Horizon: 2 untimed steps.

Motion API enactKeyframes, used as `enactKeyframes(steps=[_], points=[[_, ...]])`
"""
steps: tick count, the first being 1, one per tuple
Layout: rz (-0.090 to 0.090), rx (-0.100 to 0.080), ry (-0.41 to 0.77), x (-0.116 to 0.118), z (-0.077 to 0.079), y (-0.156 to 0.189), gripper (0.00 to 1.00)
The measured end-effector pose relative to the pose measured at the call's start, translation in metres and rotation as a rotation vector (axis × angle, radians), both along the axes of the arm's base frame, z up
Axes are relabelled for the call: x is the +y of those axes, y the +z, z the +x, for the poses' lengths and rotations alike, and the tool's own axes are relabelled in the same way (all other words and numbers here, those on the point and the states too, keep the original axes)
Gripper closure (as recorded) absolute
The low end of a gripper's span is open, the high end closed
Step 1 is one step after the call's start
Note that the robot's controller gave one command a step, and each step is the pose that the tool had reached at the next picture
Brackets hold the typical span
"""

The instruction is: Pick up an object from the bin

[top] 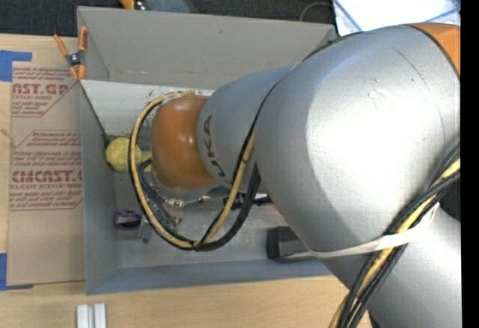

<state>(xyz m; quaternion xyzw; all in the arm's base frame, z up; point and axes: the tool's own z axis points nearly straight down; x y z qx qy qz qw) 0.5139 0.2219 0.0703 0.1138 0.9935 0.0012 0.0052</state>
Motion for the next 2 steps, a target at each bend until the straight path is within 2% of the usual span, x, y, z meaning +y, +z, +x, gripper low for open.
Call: enactKeyframes(steps=[2], points=[[0.0,0.001,0.0,0.0001,-0.0006,0.0025,1.0]])
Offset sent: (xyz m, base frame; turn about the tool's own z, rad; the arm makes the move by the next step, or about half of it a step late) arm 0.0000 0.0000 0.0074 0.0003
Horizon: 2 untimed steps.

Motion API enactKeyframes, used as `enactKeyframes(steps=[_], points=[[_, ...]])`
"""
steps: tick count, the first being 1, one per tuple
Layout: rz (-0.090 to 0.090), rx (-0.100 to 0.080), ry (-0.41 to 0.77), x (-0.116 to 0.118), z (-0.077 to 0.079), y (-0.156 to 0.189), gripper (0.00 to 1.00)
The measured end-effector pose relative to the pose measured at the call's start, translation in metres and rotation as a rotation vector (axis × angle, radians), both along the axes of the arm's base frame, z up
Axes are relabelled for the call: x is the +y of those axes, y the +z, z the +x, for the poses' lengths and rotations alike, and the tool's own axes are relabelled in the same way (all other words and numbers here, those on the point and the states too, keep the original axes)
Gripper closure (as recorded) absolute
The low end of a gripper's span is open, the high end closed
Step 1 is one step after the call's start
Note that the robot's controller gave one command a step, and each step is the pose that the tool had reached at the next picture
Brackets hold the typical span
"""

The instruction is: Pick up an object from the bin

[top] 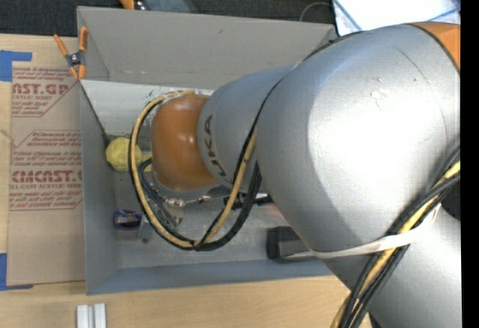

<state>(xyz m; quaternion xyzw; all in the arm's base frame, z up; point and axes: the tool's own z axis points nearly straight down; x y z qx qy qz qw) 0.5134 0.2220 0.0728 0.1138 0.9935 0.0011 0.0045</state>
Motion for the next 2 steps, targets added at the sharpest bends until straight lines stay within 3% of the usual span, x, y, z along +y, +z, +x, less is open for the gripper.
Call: enactKeyframes(steps=[1,2], points=[[-0.001,0.004,0.0,0.0,-0.001,0.012,1.0],[-0.003,0.009,0.001,-0.001,-0.003,0.049,1.0]])
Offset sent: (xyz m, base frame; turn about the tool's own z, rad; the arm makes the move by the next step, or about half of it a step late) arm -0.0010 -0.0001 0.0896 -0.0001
